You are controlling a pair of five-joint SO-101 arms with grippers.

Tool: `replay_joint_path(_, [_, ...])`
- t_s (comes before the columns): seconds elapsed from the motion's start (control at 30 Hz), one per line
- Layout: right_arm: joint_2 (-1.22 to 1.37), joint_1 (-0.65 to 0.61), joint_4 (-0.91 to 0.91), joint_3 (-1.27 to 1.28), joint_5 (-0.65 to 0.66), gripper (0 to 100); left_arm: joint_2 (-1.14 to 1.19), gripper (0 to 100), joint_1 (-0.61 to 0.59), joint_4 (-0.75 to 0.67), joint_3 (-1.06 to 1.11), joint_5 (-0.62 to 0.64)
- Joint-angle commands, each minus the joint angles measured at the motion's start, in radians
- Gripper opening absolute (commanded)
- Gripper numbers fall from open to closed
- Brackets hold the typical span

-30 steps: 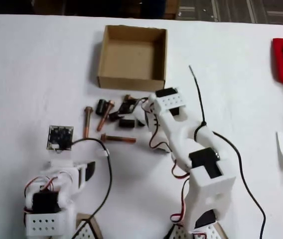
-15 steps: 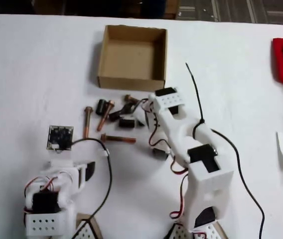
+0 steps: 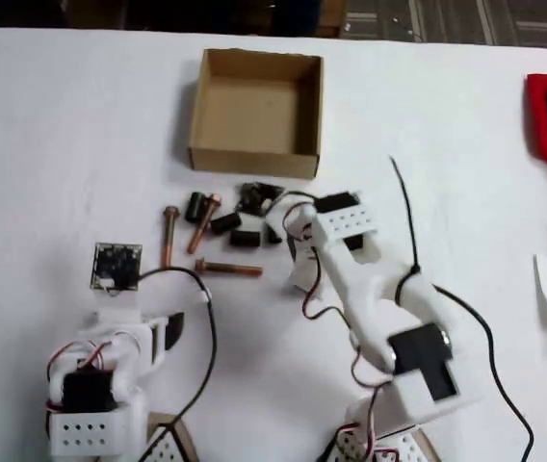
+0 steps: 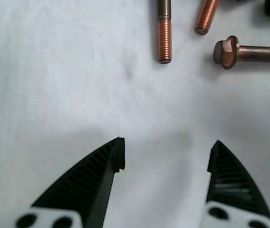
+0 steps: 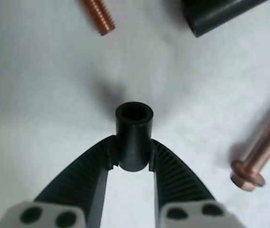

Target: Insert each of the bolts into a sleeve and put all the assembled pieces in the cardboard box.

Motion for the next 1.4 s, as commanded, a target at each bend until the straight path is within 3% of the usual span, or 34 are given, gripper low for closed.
replay_joint_path(0.0, [0.084,-0.007,-0.048,-0.011,-0.046,2.7,-0.02,30,-0.009,0.003,0.018,0.008])
replay_joint_path(0.1, [0.166,-0.021,-0.025,-0.064,-0.08,4.7,-0.02,30,-0.009,0.003,0.018,0.008])
replay_joint_path(0.3, [0.208,-0.028,0.065,-0.198,-0.124,21.4,-0.02,30,-0.009,0.003,0.018,0.008])
replay_joint_path(0.67, [0.206,-0.096,0.071,-0.23,-0.126,21.5,-0.02,30,-0.009,0.003,0.018,0.008])
replay_joint_path(1.37, [0.209,-0.045,0.084,-0.25,-0.086,21.5,-0.02,30,-0.009,0.003,0.018,0.008])
